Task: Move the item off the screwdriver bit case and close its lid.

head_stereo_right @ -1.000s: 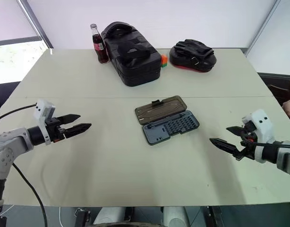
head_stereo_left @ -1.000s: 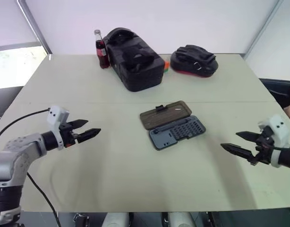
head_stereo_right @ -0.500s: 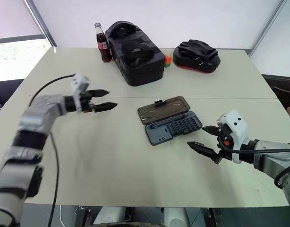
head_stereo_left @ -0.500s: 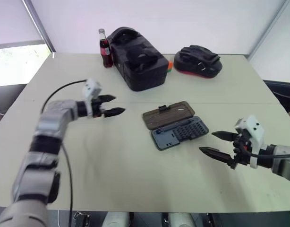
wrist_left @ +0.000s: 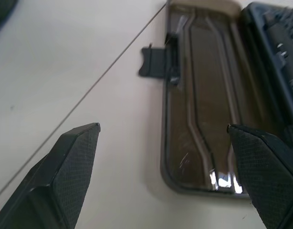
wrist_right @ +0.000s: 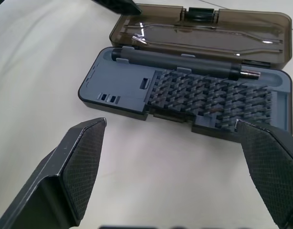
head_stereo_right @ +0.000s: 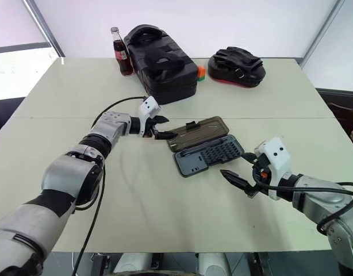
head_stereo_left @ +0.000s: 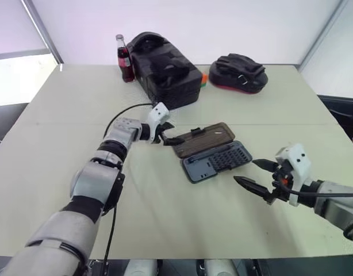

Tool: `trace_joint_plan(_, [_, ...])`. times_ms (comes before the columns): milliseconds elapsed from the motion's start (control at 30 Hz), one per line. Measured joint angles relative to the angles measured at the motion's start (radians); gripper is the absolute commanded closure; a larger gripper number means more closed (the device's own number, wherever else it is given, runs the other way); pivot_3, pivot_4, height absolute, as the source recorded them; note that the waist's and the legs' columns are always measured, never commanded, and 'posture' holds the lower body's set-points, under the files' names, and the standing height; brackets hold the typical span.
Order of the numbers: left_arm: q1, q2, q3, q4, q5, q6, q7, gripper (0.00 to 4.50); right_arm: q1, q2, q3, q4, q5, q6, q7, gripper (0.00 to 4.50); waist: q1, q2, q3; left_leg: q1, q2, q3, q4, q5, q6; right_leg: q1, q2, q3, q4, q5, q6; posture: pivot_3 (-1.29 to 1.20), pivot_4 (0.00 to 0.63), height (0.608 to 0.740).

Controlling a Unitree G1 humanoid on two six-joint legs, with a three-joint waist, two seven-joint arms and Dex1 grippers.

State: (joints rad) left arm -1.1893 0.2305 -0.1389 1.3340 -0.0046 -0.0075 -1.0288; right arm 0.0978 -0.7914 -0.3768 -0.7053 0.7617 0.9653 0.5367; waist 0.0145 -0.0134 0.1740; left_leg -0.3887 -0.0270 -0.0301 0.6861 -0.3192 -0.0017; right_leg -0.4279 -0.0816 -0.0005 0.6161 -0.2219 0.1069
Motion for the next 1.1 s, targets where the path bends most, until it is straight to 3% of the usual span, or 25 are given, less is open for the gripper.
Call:
trace_joint_plan(467, [-0.005,-0.038,0.049,0.017,0.055,0.056,0.066,0.04,0.030,0.043,0.000,-0.028,0.007,0.000,-0.075,0.00,-0.002,0.000,0.000,0.001,0.000,0.000,0.000,0.000,0.000,0.000,0.000,0.000,0.001,0.000,0.000,0.00,0.150,0.740])
trace_joint_plan(567, [-0.011,-0.039,0.057,0.017,0.067,0.085,0.072,0.84,0.038,0.055,0.000,-0.040,0.009,0.000,-0.091,0.00,-0.003,0.000,-0.001,0.002,0.000,0.000,0.000,0.000,0.000,0.001,0.000,0.000,0.001,0.000,0.000,0.00,0.150,0.740])
trace_joint_plan(800, [-0.012,-0.054,0.069,0.015,0.100,0.097,0.070,4.43,0.051,0.064,-0.003,-0.061,0.016,0.001,-0.120,0.00,-0.004,0.000,-0.001,0.003,0.000,0.000,0.000,0.000,0.000,0.001,0.000,0.000,0.002,0.000,0.000,0.00,0.150,0.740])
trace_joint_plan(1100, [-0.007,-0.047,0.037,-0.002,0.172,0.019,0.072,4.48,0.070,0.064,-0.016,-0.067,0.021,0.001,-0.134,0.00,-0.003,0.001,-0.003,0.006,0.000,0.001,0.000,0.000,0.000,0.004,0.000,0.001,0.003,0.000,0.000,0.00,0.150,0.740])
